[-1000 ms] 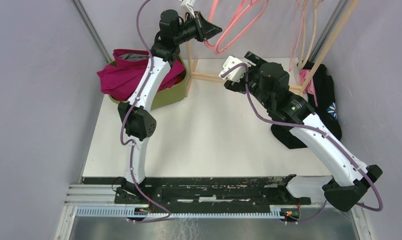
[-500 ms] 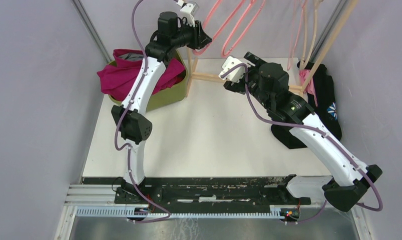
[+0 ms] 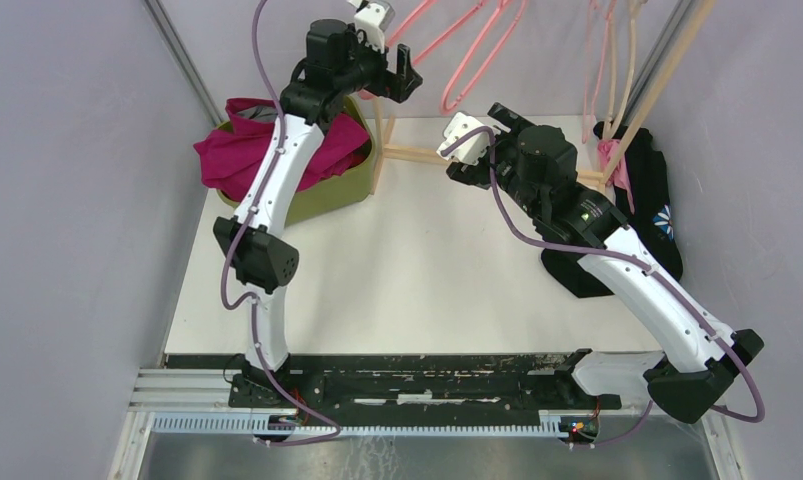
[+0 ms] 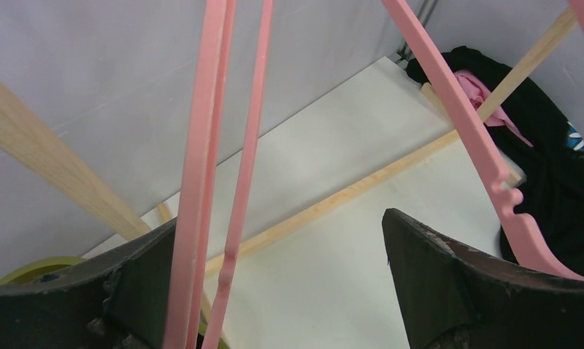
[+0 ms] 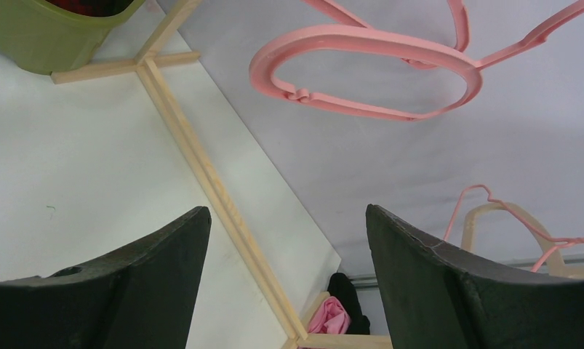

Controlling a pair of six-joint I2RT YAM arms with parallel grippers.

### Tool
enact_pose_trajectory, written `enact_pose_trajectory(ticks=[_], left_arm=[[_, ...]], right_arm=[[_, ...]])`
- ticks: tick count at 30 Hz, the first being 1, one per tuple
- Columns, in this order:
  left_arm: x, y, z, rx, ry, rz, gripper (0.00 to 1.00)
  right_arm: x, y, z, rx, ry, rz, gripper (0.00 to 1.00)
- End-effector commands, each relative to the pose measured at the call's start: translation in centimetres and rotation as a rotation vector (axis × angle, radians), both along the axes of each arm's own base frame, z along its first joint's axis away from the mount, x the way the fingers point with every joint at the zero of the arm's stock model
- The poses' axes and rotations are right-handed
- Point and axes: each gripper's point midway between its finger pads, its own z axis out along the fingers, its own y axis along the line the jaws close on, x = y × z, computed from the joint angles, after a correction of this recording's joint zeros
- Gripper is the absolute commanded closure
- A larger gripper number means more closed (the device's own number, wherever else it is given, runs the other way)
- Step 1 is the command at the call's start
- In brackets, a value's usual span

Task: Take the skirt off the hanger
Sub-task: Place the hanger at the clothesline, then reset both arms

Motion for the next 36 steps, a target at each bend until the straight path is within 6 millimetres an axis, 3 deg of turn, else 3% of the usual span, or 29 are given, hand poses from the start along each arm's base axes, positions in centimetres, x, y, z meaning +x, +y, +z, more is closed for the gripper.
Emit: enact_pose_trajectory(ticks=[1, 8, 12, 19, 22, 24, 29, 33, 36], left_arm=[[-2.7, 2.8, 6.5, 0.054, -0.18, 0.04, 0.01], [-5.5, 5.9, 9.9, 0.114, -0.278, 0.11, 0.01], [-6.0, 8.0, 9.8, 0.163, -0.271, 0.187, 0.01], [-6.5, 13.1, 5.2, 0.24, -0.137, 0.423, 0.01], [-7.4, 14.9, 2.0, 0.258, -0.069, 0.496, 0.01], [-8.0, 16.5, 1.2, 0.245, -0.049, 0.55, 0.01], [-9.8, 19.7, -2.0, 0.218, 0.03, 0.621, 0.01], [-11.3, 21.5, -3.9, 0.2, 0.048, 0.667, 0.01], [-11.9, 22.2, -6.2, 0.193, 0.091, 0.679, 0.0]], right_arm=[[0.1, 0.0, 1.8, 0.063, -0.039, -0.008, 0.15], [0.4, 0.3, 2.1, 0.084, -0.043, -0.005, 0.04], [0.3, 0.4, 2.2, 0.094, -0.042, -0.003, 0.0], [0.1, 0.1, 2.5, 0.128, -0.042, -0.018, 0.0], [0.1, 0.4, 2.0, 0.186, -0.004, -0.03, 0.0], [0.2, 0.6, 1.4, 0.24, 0.034, -0.045, 0.0], [0.4, 1.6, -1.6, 0.371, 0.162, -0.079, 0.0], [0.5, 2.1, -5.3, 0.409, 0.257, -0.108, 0.0], [0.8, 1.8, -6.9, 0.42, 0.283, -0.14, 0.0]])
